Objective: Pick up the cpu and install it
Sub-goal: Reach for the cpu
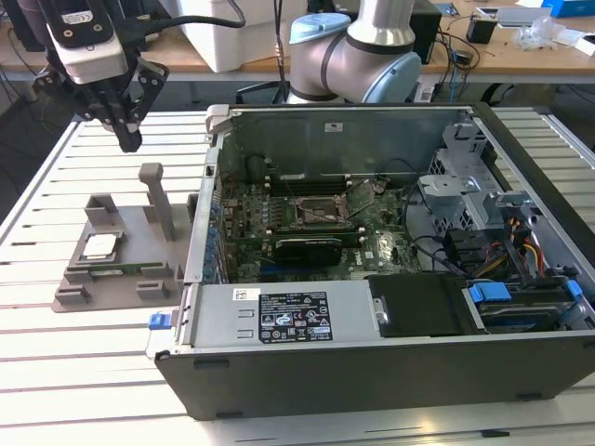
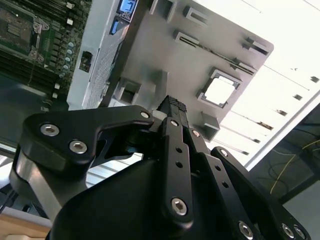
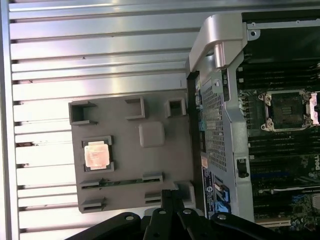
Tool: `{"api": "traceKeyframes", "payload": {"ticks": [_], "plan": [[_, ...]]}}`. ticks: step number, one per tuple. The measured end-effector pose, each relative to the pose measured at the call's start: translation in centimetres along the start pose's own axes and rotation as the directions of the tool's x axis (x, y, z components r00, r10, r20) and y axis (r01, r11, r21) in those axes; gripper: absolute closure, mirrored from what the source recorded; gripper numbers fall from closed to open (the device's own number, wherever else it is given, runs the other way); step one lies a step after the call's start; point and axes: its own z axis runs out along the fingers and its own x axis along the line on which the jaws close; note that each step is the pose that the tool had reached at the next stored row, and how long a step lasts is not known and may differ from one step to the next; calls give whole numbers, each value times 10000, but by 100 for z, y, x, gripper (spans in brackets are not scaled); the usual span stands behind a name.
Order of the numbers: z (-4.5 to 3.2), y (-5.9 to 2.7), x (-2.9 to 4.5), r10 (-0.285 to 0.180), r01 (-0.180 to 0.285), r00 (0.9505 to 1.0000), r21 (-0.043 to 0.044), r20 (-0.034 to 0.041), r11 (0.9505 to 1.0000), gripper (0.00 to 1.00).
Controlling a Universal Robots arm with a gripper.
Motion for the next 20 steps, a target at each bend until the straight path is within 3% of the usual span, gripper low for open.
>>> {"api": "traceKeyframes", "payload": {"ticks": [8, 11, 16, 20], "plan": [[-4, -20, 266, 0, 0, 10000, 0, 0, 10000, 89], [-4, -31, 424, 0, 0, 10000, 0, 0, 10000, 89], [-3, -44, 596, 1, -1, 10000, 0, 0, 10000, 89], [-1, -60, 804, 0, 0, 10000, -1, 0, 10000, 89]]}}
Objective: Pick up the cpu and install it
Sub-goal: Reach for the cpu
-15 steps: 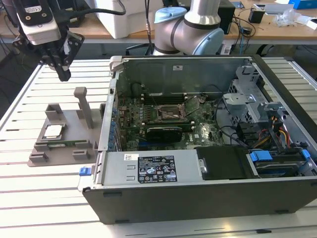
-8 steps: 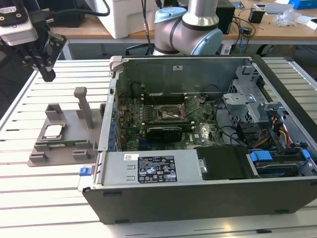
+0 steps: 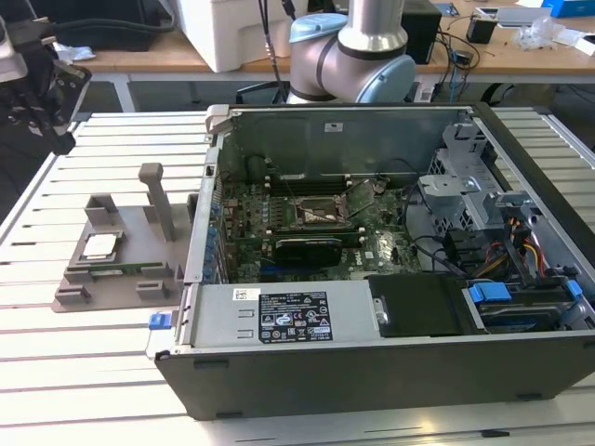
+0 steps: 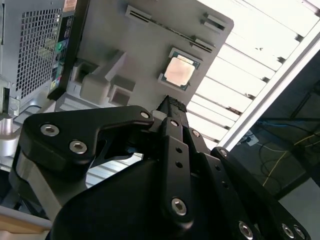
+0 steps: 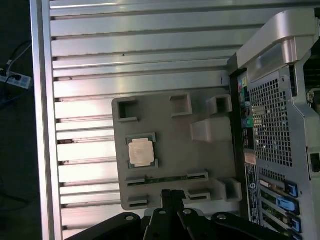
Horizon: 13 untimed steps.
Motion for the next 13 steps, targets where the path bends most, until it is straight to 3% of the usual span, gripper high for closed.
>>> {"api": "traceKeyframes", "payload": {"ticks": [2, 7, 13], "plan": [[2, -6, 77, 0, 0, 10000, 1, 0, 10000, 89], [4, -13, 174, 0, 0, 10000, 0, 0, 10000, 89], [4, -15, 198, 0, 0, 10000, 0, 0, 10000, 89]]}}
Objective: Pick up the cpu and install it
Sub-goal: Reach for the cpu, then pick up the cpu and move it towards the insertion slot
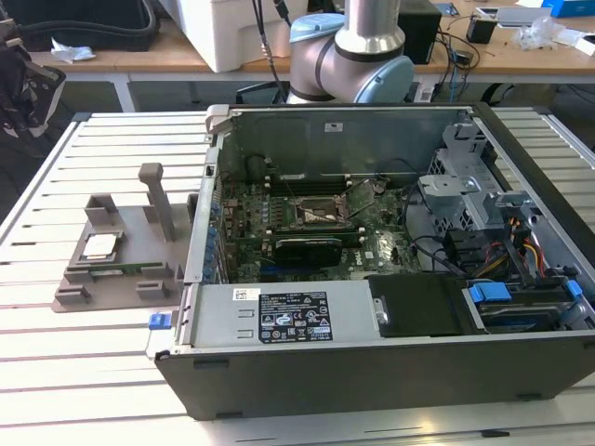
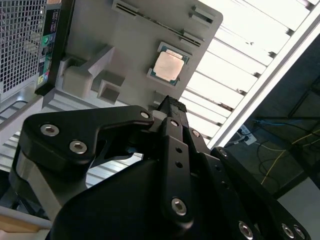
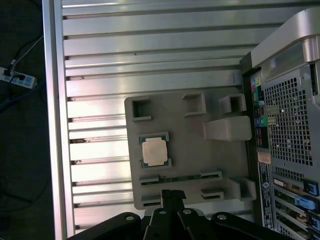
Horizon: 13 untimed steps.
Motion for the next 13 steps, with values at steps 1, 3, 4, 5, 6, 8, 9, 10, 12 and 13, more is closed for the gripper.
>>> {"api": "traceKeyframes", "payload": {"ticks": [1, 3, 4, 5, 6, 8, 9, 10, 12, 13], "plan": [[0, 0, 0, 0, 0, 10000, 0, 0, 10000, 89], [0, 0, 0, 0, 0, 10000, 0, 0, 10000, 89], [0, 0, 1, 0, 0, 10000, 0, 0, 10000, 89], [0, 0, 1, 0, 0, 10000, 0, 0, 10000, 89], [0, 0, 1, 0, 0, 10000, 0, 0, 10000, 89], [0, 0, 2, 0, 0, 10000, 0, 0, 10000, 89], [0, 0, 2, 0, 0, 10000, 0, 0, 10000, 89], [0, 0, 3, 0, 0, 10000, 0, 0, 10000, 89], [0, 0, 3, 0, 0, 10000, 0, 0, 10000, 77], [0, 0, 3, 0, 0, 10000, 0, 0, 10000, 71]]}}
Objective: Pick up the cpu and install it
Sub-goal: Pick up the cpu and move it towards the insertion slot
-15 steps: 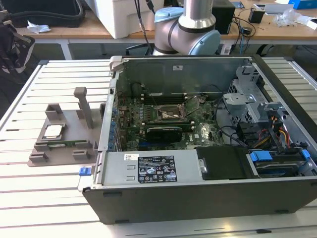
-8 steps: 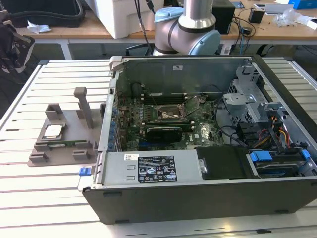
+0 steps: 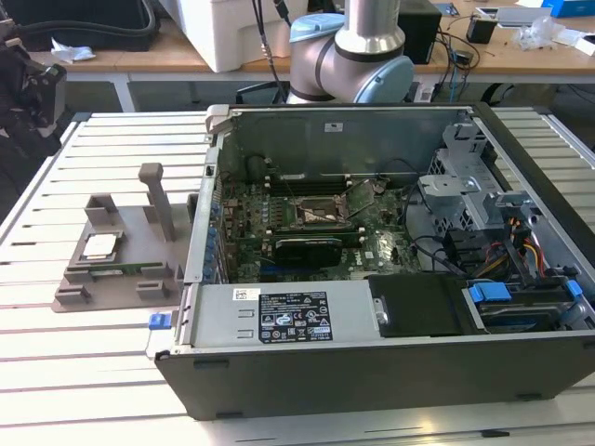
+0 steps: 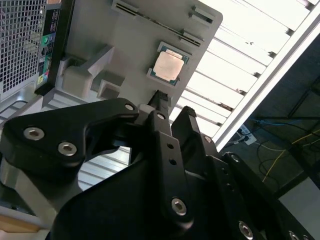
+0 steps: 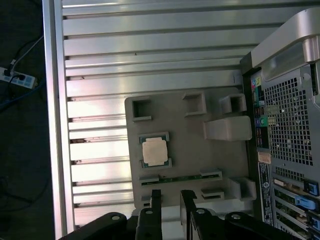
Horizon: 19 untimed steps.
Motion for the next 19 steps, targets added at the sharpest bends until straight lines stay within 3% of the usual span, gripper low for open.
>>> {"api": "traceKeyframes", "payload": {"ticks": [6, 8, 11, 19], "plan": [[0, 0, 1, 0, 0, 10000, 0, 0, 10000, 40], [0, 0, 2, -186, 186, 9998, 125, 1, 9997, 40], [0, 2, 2, -788, 788, 9969, 124, -24, 9968, 40], [29, 1, 2, -826, 826, 9966, 122, -27, 9965, 40]]}}
